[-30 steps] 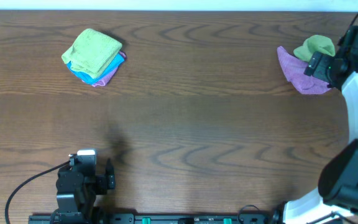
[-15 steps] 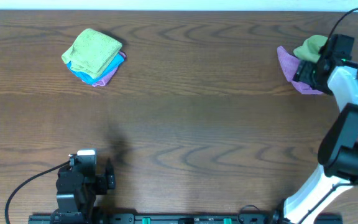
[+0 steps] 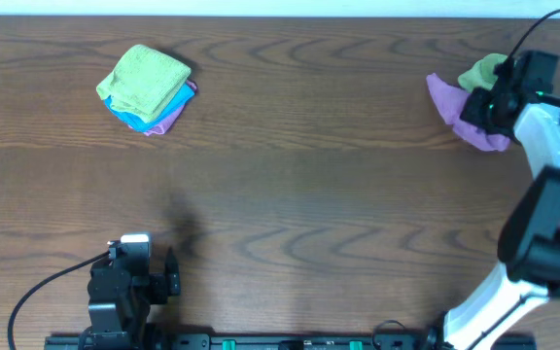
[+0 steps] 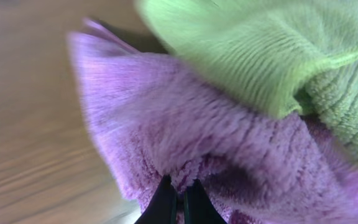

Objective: Fold the cloth
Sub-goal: 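Reach the right gripper to the purple cloth and grasp it, then drag the purple cloth with the right gripper toward table center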

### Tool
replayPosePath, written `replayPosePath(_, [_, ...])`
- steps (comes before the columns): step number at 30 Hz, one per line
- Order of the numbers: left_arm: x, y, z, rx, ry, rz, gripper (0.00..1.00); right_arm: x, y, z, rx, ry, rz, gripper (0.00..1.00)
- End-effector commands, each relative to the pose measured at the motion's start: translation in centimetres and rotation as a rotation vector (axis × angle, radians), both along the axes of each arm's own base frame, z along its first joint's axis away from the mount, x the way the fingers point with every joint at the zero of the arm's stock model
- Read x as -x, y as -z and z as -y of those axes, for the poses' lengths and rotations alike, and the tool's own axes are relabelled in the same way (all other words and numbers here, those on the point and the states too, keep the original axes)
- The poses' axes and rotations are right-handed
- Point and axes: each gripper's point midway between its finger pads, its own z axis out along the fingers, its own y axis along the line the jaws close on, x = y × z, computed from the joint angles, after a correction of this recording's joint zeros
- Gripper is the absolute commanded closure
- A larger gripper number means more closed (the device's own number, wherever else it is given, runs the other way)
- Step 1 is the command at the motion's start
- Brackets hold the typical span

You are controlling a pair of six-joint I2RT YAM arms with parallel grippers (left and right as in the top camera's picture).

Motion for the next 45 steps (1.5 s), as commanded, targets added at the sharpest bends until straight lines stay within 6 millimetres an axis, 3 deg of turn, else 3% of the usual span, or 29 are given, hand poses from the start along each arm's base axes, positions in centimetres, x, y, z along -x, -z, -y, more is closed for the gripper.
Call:
replayPosePath(1, [0.6, 1.0, -0.1, -0.023, 0.014, -0.044, 0.05, -0.4, -10.2, -4.3, -0.023, -0.143, 0.219, 0.99])
replayPosePath(5, [0.6, 1.0, -0.1, -0.023, 0.014, -0.044, 0.05, 1.6, -15.2, -8.2, 0.001, -0.237, 0.286, 0.99])
replayPosePath(10, [0.6, 1.0, -0.1, -0.023, 0.014, -0.044, 0.05, 4.8, -18.2, -15.7, -0.066, -0.428, 0.307, 0.99])
replayPosePath(17, [0.6, 1.0, -0.1, -0.023, 0.014, -0.044, 0.05, 10.7, -17.2, -28.3, -0.163, -0.749, 0.190, 0.99])
replayPosePath(20, [0.6, 1.0, -0.1, -0.023, 0.014, -0.044, 0.05, 13.5, -16.8, -32.7, -0.181, -0.871, 0.154, 0.99])
replayPosePath(26, [0.6, 1.0, -0.1, -0.023, 0.014, -0.044, 0.05, 17.8, -16.8, -38.3, -0.221, -1.012, 0.118, 0.99])
replayPosePath(29, [0.6, 1.0, -0.1, -0.023, 0.014, -0.044, 0.05, 18.7, -16.1, -39.4, -0.195, -1.042, 0.101, 0.99])
replayPosePath(32, [0.6, 1.0, -0.1, -0.023, 0.014, -0.044, 0.05, 18.1, -14.6, -39.3, -0.150, -1.021, 0.067, 0.99])
replayPosePath(35, [0.6, 1.0, -0.1, -0.023, 0.014, -0.044, 0.05, 15.4, -11.9, -38.2, -0.038, -0.953, 0.046, 0.99])
replayPosePath(37, [0.6, 1.0, -0.1, -0.023, 0.014, -0.044, 0.05, 10.7, -10.0, -36.6, 0.115, -0.855, 0.102, 0.99])
replayPosePath(38, [0.6, 1.0, -0.1, -0.023, 0.014, -0.044, 0.05, 8.7, -9.6, -35.7, 0.178, -0.796, 0.131, 0.95])
replayPosePath(39, [0.6, 1.0, -0.1, -0.023, 0.014, -0.044, 0.05, 6.4, -9.1, -34.6, 0.247, -0.728, 0.163, 0.83])
replayPosePath(40, [0.6, 1.0, -0.1, -0.023, 0.014, -0.044, 0.05, 4.1, -8.7, -33.1, 0.316, -0.651, 0.193, 0.64])
replayPosePath(41, [0.6, 1.0, -0.1, -0.023, 0.014, -0.044, 0.05, 2.9, -8.5, -31.9, 0.357, -0.601, 0.201, 0.52])
replayPosePath(42, [0.6, 1.0, -0.1, -0.023, 0.014, -0.044, 0.05, 2.3, -8.5, -31.0, 0.375, -0.573, 0.198, 0.43])
replayPosePath(45, [0.6, 1.0, -0.1, -0.023, 0.014, -0.044, 0.05, 1.8, -9.2, -29.1, 0.378, -0.527, 0.191, 0.32])
